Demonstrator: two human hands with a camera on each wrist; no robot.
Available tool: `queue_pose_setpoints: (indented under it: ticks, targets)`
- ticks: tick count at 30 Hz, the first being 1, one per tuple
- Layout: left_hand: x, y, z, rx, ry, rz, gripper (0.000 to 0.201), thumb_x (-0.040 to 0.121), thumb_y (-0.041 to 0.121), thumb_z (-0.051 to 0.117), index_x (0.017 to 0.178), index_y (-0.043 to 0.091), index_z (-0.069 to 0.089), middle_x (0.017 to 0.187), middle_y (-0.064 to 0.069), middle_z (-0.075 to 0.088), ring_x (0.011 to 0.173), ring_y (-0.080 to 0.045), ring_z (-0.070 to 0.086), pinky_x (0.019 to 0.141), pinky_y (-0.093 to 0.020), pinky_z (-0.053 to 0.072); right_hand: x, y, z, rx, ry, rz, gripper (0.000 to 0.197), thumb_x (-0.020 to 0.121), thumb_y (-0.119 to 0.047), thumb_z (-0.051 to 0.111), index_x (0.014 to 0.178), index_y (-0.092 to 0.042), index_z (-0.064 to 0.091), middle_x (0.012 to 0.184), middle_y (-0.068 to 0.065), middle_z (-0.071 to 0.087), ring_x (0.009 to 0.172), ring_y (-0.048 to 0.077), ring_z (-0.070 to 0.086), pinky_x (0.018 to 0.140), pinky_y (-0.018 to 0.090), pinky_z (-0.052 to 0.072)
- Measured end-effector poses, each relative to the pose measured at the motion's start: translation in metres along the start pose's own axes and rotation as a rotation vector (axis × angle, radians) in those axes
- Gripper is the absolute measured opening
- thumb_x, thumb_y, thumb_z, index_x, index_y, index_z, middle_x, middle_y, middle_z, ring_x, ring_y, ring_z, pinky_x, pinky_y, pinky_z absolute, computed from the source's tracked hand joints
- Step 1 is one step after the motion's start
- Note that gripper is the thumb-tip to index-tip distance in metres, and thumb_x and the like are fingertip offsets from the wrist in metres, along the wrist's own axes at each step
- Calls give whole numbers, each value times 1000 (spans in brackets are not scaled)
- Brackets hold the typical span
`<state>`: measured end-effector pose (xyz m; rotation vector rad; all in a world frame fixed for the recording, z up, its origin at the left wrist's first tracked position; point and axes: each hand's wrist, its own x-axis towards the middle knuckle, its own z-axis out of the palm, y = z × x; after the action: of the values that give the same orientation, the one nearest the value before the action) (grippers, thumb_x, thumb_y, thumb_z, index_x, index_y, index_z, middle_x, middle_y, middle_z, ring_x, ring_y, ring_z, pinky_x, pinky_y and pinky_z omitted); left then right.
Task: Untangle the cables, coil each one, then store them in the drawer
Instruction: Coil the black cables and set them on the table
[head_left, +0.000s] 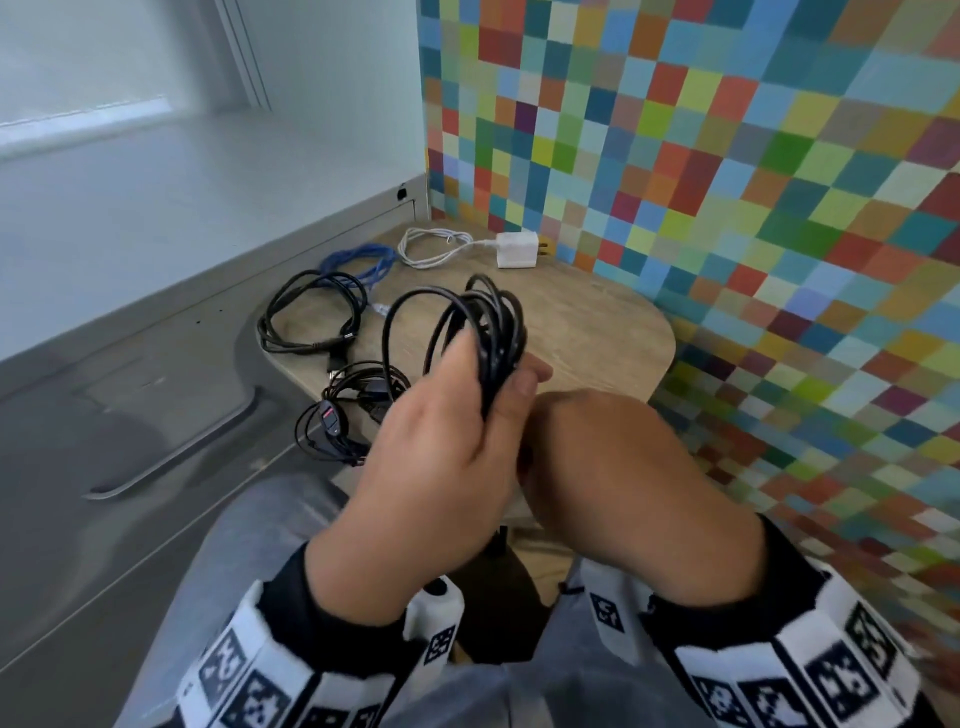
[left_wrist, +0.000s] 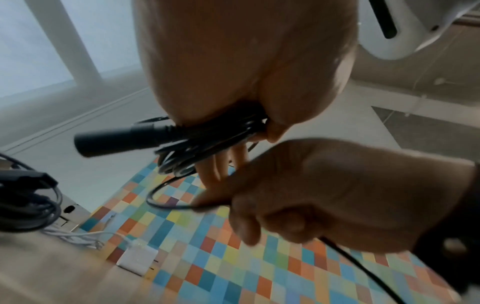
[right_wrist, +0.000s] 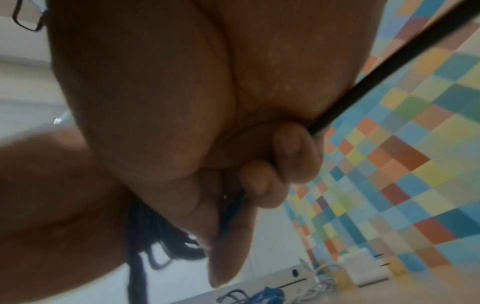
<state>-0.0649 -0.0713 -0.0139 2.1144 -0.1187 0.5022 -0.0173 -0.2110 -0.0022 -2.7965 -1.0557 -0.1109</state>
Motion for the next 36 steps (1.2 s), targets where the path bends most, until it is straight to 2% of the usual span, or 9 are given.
queue_pose_setpoints:
  ticks: [2,5,9,15,19,23,27,33,36]
  targets:
    - [0,2,0,19,-22,-32,31,102,45,41,111,23,60,98,11,71,94,-5,67,83,-39,51,-2,-4,-5,118,-46,-72,22,92,-22,62,75,-27,49,65,-4,50,53,15,45,49,29,31]
    - [2,4,-6,8,-31,-41,29,104,43,39,101,20,57,85,6,70,81,-11,67,73,-43,52,-5,1,-11,262,104,-148,13,89,-20,68,76,-23,70,67,-4,65,56,15,56,53,30,43]
    - [7,12,-13,-75,-124,-126,29,103,36,45,78,21,47,63,5,59,56,-9,54,56,-32,44,-9,6,-17,559,136,-186,16,84,-19,80,70,-26,76,63,-12,67,57,8,64,52,23,48]
    - [13,9,-15,-61,-208,-108,40,106,36,42,69,21,47,56,10,51,53,-7,48,52,-21,35,-14,7,-19,610,182,-140,11,79,-24,89,73,-25,79,68,-14,72,63,5,70,56,25,54]
    - [12,-4,-22,-23,-406,-214,43,103,46,45,72,19,57,49,14,51,45,-2,43,53,-28,34,-17,23,-31,604,212,-80,12,75,-27,92,82,-32,83,75,-22,75,75,-2,72,65,11,52]
    - [12,-17,-43,-191,-561,-228,46,89,65,62,70,23,69,52,9,47,49,-9,40,52,-28,34,-18,50,-48,681,365,6,12,77,-30,86,88,-33,82,83,-22,77,75,6,73,62,18,55]
    - [8,-21,-52,-621,-454,-258,28,86,41,79,68,26,63,52,10,42,42,-6,34,41,-19,29,-14,79,-48,684,518,126,7,83,-32,81,90,-33,80,81,-17,77,76,13,73,72,33,60]
    - [14,-23,-54,-1140,-272,-289,37,87,46,71,75,19,48,53,9,34,38,-5,25,39,-28,15,-9,96,-16,556,456,221,14,94,-27,73,102,-38,78,87,-27,70,83,-5,68,74,18,52]
    - [12,-23,-54,-1200,-310,-320,35,90,47,65,75,20,49,52,11,33,38,-7,17,38,-25,13,-5,97,-2,464,407,235,22,100,-21,65,112,-33,79,91,-26,67,82,6,68,70,22,50]
